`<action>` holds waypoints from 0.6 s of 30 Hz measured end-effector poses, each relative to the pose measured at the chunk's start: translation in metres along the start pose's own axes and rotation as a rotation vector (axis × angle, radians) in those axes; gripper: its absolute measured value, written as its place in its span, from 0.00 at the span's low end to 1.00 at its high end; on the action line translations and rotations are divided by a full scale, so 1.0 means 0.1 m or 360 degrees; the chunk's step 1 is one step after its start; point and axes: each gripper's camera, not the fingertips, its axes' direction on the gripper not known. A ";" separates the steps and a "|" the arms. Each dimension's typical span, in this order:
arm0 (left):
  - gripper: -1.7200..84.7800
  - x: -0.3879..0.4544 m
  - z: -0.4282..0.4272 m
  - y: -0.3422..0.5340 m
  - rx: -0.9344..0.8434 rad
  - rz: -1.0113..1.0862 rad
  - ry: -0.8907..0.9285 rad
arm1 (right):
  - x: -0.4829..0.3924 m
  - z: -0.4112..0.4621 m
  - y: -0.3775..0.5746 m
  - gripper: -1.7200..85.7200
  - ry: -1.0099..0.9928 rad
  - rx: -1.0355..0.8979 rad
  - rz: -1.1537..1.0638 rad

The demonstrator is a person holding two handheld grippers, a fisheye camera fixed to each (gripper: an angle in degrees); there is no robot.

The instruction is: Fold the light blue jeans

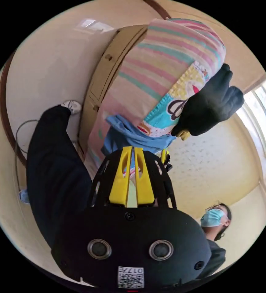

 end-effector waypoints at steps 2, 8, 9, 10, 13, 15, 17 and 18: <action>0.10 0.35 0.24 -0.06 -0.0098 0.0239 -0.0218 | -0.05 0.22 0.80 0.12 0.0099 -0.0088 0.0153; 0.17 1.60 1.70 0.02 -0.0307 0.1208 -0.0985 | -0.40 0.78 2.15 0.15 -0.0085 -0.0001 0.0571; 0.17 1.72 1.98 0.10 -0.0308 0.1376 -0.1115 | -0.45 0.84 2.20 0.15 -0.0125 0.0024 0.0593; 0.17 1.74 2.25 0.16 -0.0338 0.1470 -0.1228 | -0.55 0.95 2.25 0.14 -0.0189 0.0086 0.0616; 0.12 1.48 2.72 0.21 -0.0426 0.1378 -0.1462 | -0.71 1.31 2.18 0.07 -0.0165 -0.0084 0.0688; 0.05 1.36 2.80 0.33 -0.0509 0.1305 -0.1526 | -0.86 1.32 2.21 0.06 -0.0086 -0.0122 0.0649; 0.03 1.17 2.87 0.53 -0.0691 0.1267 -0.1427 | -1.03 1.02 2.36 0.05 -0.0131 -0.0058 0.0603; 0.03 1.04 2.89 0.74 -0.0797 0.1298 -0.1344 | -1.06 0.94 2.41 0.05 -0.0136 -0.0050 0.0601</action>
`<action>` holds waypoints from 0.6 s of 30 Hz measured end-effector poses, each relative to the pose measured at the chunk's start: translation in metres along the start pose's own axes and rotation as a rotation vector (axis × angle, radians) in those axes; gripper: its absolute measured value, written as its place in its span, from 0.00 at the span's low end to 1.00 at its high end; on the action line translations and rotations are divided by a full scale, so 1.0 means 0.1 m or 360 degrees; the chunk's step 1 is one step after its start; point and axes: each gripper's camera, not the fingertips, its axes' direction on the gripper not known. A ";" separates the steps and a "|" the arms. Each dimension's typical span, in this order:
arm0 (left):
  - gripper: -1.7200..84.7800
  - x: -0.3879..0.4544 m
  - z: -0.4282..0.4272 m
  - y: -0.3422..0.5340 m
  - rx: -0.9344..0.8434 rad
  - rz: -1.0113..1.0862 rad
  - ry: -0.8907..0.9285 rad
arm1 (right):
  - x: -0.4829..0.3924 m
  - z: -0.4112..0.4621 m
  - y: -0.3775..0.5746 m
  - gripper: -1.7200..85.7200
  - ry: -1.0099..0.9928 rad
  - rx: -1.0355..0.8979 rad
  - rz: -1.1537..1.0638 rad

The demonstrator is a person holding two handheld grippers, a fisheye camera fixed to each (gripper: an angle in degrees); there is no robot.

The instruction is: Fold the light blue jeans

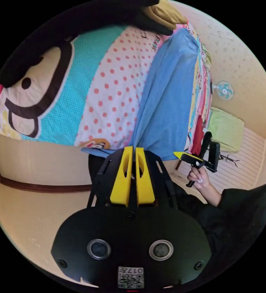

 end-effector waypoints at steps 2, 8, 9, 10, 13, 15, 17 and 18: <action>0.03 0.15 0.29 0.20 -0.0178 0.0067 0.0021 | -0.02 -0.20 0.25 0.05 0.0189 -0.0123 -0.0027; 0.08 0.09 0.89 0.53 -0.0415 -0.0115 -0.0301 | 0.25 -0.43 0.42 0.09 0.0649 -0.0485 0.0159; 0.09 0.14 0.86 0.49 -0.0335 -0.0086 -0.0250 | 0.25 -0.50 0.38 0.10 0.0682 -0.0458 0.0184; 0.09 0.21 0.80 0.43 -0.0229 -0.0043 -0.0193 | 0.24 -0.66 0.25 0.10 0.0725 -0.0369 0.0220; 0.09 0.52 0.69 0.16 0.0032 0.0148 -0.0096 | 0.10 -1.00 -0.11 0.10 0.0711 -0.0078 0.0227; 0.09 0.75 0.70 -0.04 0.0147 0.0266 -0.0093 | 0.05 -1.14 -0.29 0.11 0.0655 0.0075 0.0257; 0.09 0.95 0.76 -0.21 0.0233 0.0363 -0.0105 | 0.02 -1.23 -0.44 0.11 0.0553 0.0229 0.0280; 0.09 1.05 0.85 -0.31 0.0249 0.0395 -0.0120 | 0.02 -1.24 -0.47 0.11 0.0530 0.0256 0.0277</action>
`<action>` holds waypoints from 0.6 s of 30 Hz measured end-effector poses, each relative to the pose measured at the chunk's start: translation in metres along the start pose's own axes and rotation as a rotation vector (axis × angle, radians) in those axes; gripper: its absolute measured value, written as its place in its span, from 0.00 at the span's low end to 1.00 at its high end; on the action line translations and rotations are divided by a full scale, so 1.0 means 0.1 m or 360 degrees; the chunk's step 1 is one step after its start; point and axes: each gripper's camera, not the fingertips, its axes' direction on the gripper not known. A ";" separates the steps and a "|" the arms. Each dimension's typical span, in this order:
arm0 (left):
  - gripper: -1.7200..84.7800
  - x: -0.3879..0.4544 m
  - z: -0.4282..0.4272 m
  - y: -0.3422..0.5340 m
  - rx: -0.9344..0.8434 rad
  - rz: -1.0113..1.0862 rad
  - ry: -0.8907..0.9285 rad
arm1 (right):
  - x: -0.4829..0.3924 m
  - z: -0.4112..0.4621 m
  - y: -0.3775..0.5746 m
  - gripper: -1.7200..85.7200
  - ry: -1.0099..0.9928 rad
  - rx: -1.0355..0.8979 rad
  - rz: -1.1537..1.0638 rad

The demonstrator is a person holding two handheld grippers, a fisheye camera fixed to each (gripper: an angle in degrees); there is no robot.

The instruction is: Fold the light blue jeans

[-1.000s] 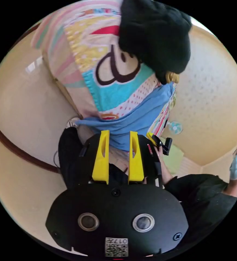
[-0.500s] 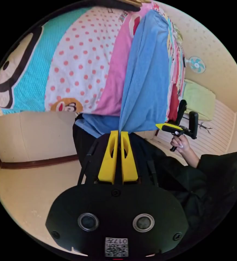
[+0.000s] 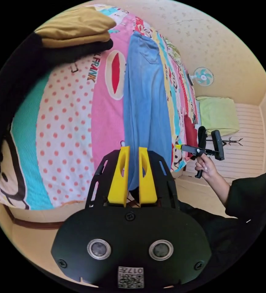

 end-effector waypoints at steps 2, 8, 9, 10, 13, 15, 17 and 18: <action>0.09 0.07 0.19 -0.10 -0.0031 0.0010 -0.0026 | -0.02 0.00 -0.07 0.11 -0.0045 0.0068 0.0009; 0.07 0.20 0.65 0.16 -0.0140 -0.0011 -0.0036 | 0.01 0.13 0.00 0.10 -0.0151 0.0032 0.0073; 0.05 0.24 0.68 0.24 -0.0164 -0.0003 -0.0062 | 0.01 0.13 0.02 0.10 -0.0153 0.0031 0.0072; 0.03 0.27 0.71 0.31 -0.0192 -0.0004 -0.0091 | 0.01 0.13 0.06 0.08 -0.0141 0.0026 0.0055; 0.02 0.22 0.56 0.44 -0.0142 -0.0014 0.0048 | 0.04 0.00 0.15 0.06 -0.0127 0.0039 -0.0015; 0.02 0.02 0.40 0.54 -0.0059 -0.0120 0.0191 | 0.10 -0.16 0.18 0.06 -0.0168 0.0073 -0.0053; 0.02 -0.26 0.34 0.69 -0.0021 -0.0262 0.0307 | 0.23 -0.28 0.19 0.06 -0.0205 0.0061 -0.0077; 0.02 -0.41 0.39 0.79 -0.0033 -0.0321 0.0378 | 0.27 -0.28 0.18 0.06 -0.0233 0.0049 -0.0084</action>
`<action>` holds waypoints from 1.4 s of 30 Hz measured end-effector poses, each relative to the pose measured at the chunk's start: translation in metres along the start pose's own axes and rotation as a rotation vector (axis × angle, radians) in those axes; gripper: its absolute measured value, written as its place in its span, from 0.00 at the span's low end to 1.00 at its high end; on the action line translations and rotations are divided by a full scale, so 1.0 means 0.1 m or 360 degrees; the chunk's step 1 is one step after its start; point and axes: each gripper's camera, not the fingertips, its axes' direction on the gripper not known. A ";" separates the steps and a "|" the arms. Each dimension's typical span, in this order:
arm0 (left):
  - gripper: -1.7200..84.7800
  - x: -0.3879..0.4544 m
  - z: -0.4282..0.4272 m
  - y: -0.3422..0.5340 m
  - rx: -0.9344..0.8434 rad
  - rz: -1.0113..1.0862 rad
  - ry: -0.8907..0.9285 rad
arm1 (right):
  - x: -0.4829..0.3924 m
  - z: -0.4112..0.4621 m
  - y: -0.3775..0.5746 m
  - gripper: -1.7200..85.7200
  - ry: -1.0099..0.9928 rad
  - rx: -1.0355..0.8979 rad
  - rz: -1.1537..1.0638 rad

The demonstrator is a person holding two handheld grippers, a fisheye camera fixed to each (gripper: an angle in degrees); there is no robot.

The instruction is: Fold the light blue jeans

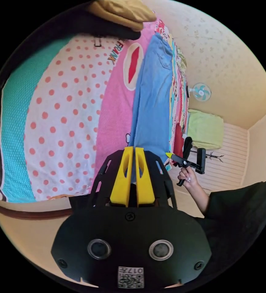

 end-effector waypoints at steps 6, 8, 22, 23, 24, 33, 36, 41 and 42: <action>0.11 -0.21 -0.12 0.21 0.0056 -0.0005 0.0093 | 0.40 -0.23 -0.09 0.11 -0.0109 -0.0009 0.0062; 0.14 -0.19 -0.13 0.18 0.0093 0.0057 0.0137 | 0.55 -0.45 -0.12 0.15 -0.0178 0.0115 0.0015; 0.17 -0.42 0.53 0.66 -0.0217 0.0277 0.0334 | 1.39 -0.27 -0.08 0.17 -0.0949 -0.0016 -0.0157; 0.17 -0.44 0.54 0.68 -0.0212 0.0264 0.0344 | 1.45 -0.28 -0.09 0.17 -0.1017 0.0021 -0.0121; 0.16 -0.49 0.59 0.70 -0.0225 0.0249 0.0358 | 1.47 -0.28 -0.10 0.16 -0.1052 0.0034 -0.0110; 0.03 -0.61 0.99 0.83 -0.0390 0.0271 0.0422 | 1.43 -0.35 -0.46 0.06 -0.1173 -0.0100 -0.0201; 0.02 -0.35 0.87 1.10 -0.0385 0.0409 0.0462 | 1.28 -0.75 -0.34 0.05 -0.1110 -0.0088 -0.0289; 0.02 0.43 0.45 1.67 -0.0236 0.0705 0.0658 | 0.90 -1.71 0.02 0.03 -0.1279 0.0063 -0.0553; 0.01 0.67 0.28 1.81 -0.0161 0.0776 0.0720 | 0.87 -1.85 0.06 0.03 -0.1320 0.0109 -0.0579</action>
